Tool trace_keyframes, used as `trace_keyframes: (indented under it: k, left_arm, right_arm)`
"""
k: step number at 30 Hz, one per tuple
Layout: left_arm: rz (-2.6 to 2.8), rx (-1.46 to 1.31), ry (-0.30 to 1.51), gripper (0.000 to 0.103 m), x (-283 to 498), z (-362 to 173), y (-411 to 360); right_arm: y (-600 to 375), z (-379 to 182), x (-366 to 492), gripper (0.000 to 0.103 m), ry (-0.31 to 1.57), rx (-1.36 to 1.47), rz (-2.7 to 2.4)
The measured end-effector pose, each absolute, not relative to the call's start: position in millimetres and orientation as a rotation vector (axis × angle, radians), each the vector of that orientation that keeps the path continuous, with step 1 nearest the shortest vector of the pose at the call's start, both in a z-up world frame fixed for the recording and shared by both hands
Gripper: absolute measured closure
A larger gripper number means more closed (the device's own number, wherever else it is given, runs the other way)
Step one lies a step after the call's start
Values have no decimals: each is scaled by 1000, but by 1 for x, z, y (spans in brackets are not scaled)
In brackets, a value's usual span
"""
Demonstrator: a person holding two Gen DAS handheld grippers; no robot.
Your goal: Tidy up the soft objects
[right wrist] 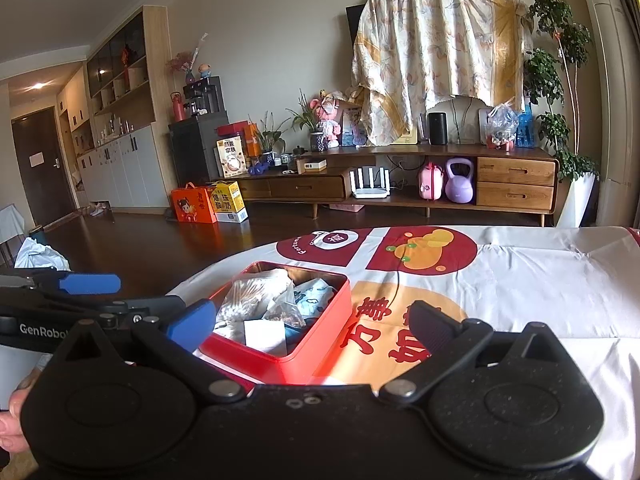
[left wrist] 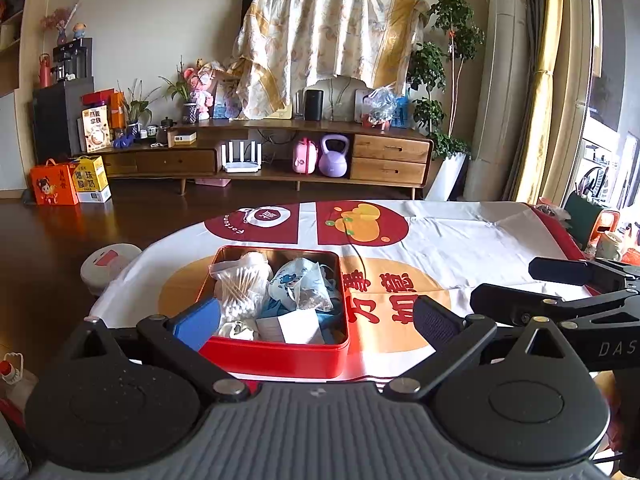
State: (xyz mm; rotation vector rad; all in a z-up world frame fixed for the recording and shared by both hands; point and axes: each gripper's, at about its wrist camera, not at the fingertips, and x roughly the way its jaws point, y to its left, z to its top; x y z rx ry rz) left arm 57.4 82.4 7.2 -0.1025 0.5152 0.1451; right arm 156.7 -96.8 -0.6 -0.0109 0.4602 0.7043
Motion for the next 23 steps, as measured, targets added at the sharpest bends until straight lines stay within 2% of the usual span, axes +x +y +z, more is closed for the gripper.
trace_keyframes:
  k: [23]
  left_arm:
    - [153, -110, 525, 0, 55, 7, 82]
  right_arm:
    - [-97, -1, 157, 0, 463, -11, 706]
